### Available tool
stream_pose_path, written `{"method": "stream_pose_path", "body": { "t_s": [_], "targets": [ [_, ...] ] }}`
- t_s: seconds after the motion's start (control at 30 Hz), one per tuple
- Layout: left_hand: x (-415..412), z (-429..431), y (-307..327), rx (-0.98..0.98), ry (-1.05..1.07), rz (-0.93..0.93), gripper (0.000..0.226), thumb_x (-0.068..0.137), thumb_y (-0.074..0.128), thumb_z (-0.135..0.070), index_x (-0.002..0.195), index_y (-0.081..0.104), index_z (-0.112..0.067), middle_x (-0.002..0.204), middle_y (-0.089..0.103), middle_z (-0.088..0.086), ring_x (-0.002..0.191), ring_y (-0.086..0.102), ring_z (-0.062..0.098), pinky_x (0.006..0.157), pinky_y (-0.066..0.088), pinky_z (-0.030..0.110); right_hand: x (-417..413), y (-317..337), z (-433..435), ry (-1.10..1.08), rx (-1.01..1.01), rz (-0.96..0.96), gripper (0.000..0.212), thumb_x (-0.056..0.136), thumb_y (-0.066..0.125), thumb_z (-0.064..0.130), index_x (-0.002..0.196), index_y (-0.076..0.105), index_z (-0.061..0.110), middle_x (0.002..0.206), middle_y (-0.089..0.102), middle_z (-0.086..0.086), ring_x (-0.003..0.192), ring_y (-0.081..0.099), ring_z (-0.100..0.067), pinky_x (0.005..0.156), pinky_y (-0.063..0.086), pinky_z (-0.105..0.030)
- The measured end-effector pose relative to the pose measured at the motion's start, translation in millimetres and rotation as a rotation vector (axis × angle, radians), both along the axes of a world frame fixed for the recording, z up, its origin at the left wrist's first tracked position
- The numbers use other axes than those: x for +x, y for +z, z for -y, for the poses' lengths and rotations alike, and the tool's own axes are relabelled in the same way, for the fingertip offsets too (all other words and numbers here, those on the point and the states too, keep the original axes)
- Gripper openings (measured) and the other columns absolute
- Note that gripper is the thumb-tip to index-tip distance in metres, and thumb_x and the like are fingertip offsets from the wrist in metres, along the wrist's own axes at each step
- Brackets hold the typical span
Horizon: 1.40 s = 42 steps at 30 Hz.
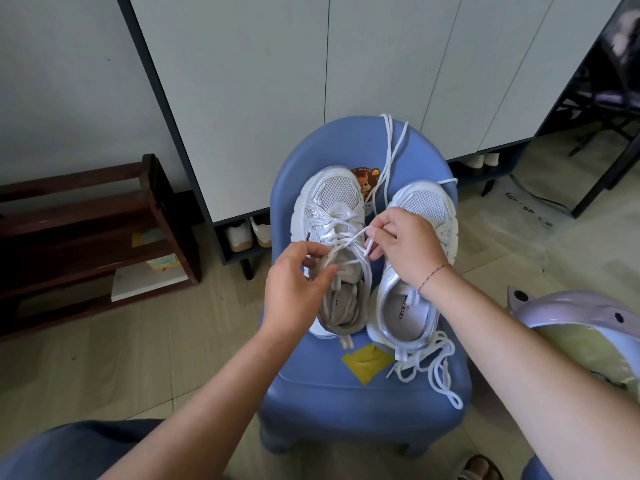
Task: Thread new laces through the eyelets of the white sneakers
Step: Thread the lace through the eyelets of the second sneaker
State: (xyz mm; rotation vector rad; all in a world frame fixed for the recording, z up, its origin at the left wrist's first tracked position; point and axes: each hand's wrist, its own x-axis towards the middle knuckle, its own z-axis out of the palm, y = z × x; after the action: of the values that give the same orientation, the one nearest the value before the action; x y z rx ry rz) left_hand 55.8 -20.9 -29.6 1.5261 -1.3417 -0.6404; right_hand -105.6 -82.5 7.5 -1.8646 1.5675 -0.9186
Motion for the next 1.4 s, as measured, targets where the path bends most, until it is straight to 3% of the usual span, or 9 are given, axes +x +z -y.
{"method": "stream_pose_path", "body": {
  "t_s": [0.13,0.3,0.53,0.7,0.87,1.03,1.17,1.27,1.4],
  "targets": [
    [-0.2,0.3,0.7,0.003,0.012,-0.01,0.018,0.08,0.075,-0.02,0.096,0.066,-0.024,0.084,0.057,-0.02,0.069,0.052,0.004,0.068,0.046,0.019,0.8,6.2,0.2,0.04,0.071,-0.006,0.008,0.089,0.061,0.019,0.082,0.06,0.017,0.066,0.069,-0.001,0.057,0.062,-0.004,0.06,0.041,-0.021],
    [-0.8,-0.6,0.7,0.006,0.014,-0.038,0.019,0.079,0.077,-0.02,0.094,0.066,-0.025,0.084,0.058,-0.019,0.07,0.052,0.005,0.067,0.045,0.018,-7.7,1.9,-14.0,0.101,0.099,0.051,0.015,0.076,0.077,0.021,0.087,0.072,0.014,0.078,0.068,0.0,0.067,0.058,-0.006,0.068,0.049,-0.015],
    [-0.8,-1.1,1.7,0.009,0.009,-0.025,0.019,0.079,0.076,-0.019,0.094,0.066,-0.024,0.085,0.058,-0.019,0.071,0.052,0.005,0.068,0.045,0.02,-5.5,4.1,-7.3,0.061,-0.019,-0.037,0.004,0.086,0.065,0.016,0.083,0.065,0.018,0.071,0.059,0.012,0.066,0.053,-0.001,0.064,0.041,-0.013],
    [0.0,-0.2,0.8,0.022,0.006,-0.036,0.019,0.079,0.076,-0.021,0.094,0.065,-0.025,0.084,0.057,-0.019,0.071,0.052,0.006,0.069,0.045,0.02,-7.4,20.1,5.9,-0.018,-0.093,0.067,0.006,0.084,0.068,0.018,0.079,0.066,0.018,0.074,0.063,0.008,0.073,0.059,-0.011,0.073,0.048,-0.022],
    [-1.3,0.3,0.6,0.023,0.01,-0.038,0.02,0.078,0.077,-0.021,0.094,0.066,-0.024,0.085,0.058,-0.018,0.074,0.053,0.006,0.068,0.043,0.018,-9.1,0.2,-17.8,0.035,-0.056,-0.087,0.017,0.077,0.076,0.032,0.078,0.071,0.016,0.074,0.061,0.012,0.064,0.052,0.0,0.062,0.039,-0.006],
    [-1.8,0.7,0.7,0.03,0.02,-0.022,0.02,0.079,0.077,-0.021,0.095,0.066,-0.023,0.085,0.057,-0.019,0.074,0.052,0.007,0.065,0.041,0.015,0.4,-10.3,-22.7,0.041,-0.157,-0.121,0.004,0.079,0.073,0.019,0.076,0.07,0.017,0.069,0.054,0.016,0.059,0.049,0.001,0.062,0.04,-0.013],
    [-1.5,0.4,0.8,0.028,0.018,-0.018,0.02,0.079,0.076,-0.022,0.095,0.065,-0.025,0.086,0.058,-0.018,0.077,0.054,0.008,0.067,0.043,0.018,-0.6,1.9,-10.4,0.007,-0.215,-0.069,0.007,0.084,0.063,0.013,0.079,0.067,0.016,0.077,0.063,0.007,0.071,0.057,-0.009,0.071,0.049,-0.025],
    [-1.3,0.3,0.5,0.028,0.017,-0.013,0.02,0.079,0.076,-0.022,0.096,0.065,-0.025,0.086,0.057,-0.019,0.076,0.054,0.008,0.068,0.044,0.019,-6.0,25.8,0.4,0.008,-0.163,-0.006,0.007,0.084,0.064,0.015,0.079,0.067,0.018,0.074,0.063,0.011,0.071,0.057,-0.007,0.073,0.048,-0.023],
    [-1.8,0.2,0.8,0.021,0.017,-0.011,0.02,0.079,0.077,-0.022,0.095,0.065,-0.025,0.086,0.057,-0.02,0.074,0.052,0.006,0.066,0.042,0.016,-6.0,17.1,-9.3,0.13,-0.071,-0.158,0.006,0.076,0.075,0.024,0.077,0.07,0.023,0.068,0.059,0.015,0.061,0.051,-0.001,0.068,0.042,-0.017]
  ]
}}
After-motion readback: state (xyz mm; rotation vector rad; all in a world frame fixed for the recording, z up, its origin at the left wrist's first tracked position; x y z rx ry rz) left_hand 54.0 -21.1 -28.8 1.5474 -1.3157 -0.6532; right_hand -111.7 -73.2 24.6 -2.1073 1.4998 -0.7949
